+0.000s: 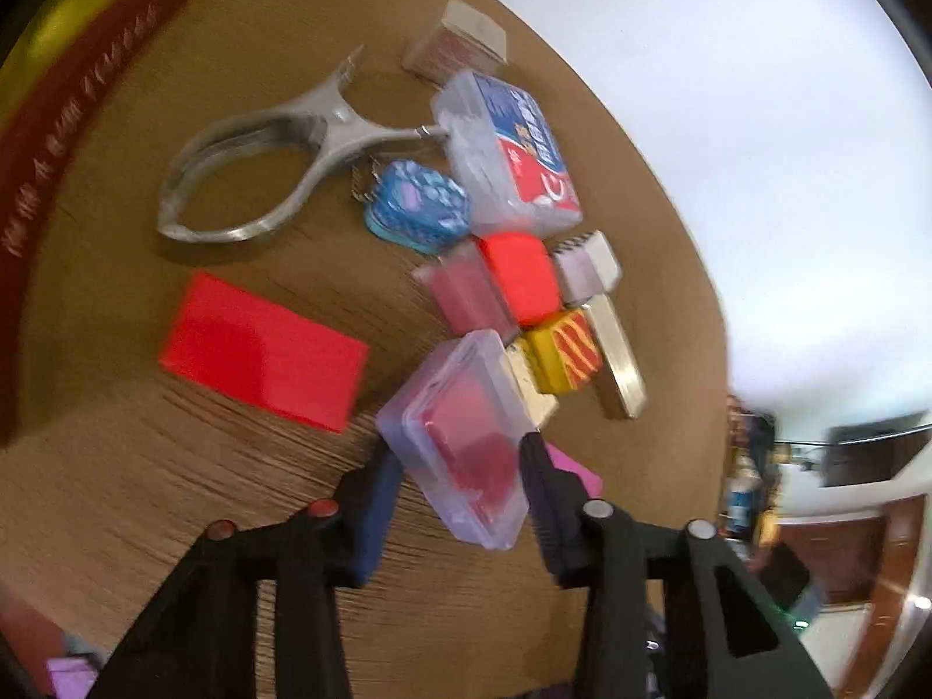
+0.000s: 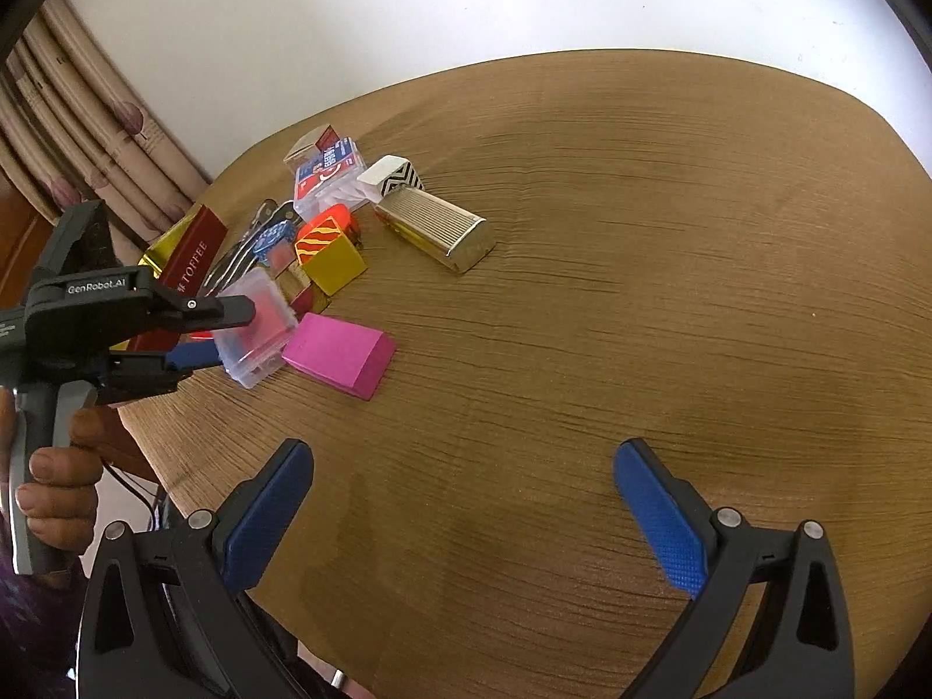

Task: Organize rigid objects
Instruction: 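Close the left tool on the clear plastic box, then grasp the pink block with the right tool while the left tool lifts the clear box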

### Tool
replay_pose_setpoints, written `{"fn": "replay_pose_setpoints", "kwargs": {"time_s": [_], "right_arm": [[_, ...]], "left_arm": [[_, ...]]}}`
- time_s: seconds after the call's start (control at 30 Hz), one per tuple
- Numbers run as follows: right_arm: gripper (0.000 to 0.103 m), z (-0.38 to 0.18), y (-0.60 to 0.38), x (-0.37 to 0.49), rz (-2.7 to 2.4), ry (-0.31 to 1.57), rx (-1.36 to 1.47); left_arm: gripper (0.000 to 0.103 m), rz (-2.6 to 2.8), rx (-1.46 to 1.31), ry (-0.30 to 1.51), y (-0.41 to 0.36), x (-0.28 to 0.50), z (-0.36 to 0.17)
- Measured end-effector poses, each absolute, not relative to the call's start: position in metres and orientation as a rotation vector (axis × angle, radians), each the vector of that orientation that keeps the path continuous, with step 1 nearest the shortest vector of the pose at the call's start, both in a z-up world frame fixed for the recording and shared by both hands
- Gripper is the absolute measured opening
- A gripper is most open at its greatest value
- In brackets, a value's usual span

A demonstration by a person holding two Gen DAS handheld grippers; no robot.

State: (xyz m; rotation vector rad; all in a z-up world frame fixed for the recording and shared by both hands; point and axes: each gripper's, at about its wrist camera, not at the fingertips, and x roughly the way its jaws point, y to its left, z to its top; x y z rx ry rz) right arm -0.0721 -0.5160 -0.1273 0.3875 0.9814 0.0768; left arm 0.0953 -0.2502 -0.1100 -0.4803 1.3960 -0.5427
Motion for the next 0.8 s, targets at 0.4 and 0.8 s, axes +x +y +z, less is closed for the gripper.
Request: {"fn": "replay_pose_setpoints", "kwargs": {"time_s": [0.4, 0.8], "right_arm": [[0.103, -0.114, -0.503, -0.062, 0.107, 0.974, 0.260], [0.102, -0.095, -0.453, -0.018, 0.363, 0.995, -0.087]], "left_arm": [[0.026, -0.554, -0.403, 1.295, -0.236, 0.080, -0.079], [0.025, -0.539, -0.420, 1.286, -0.188, 0.063, -0.055]]}}
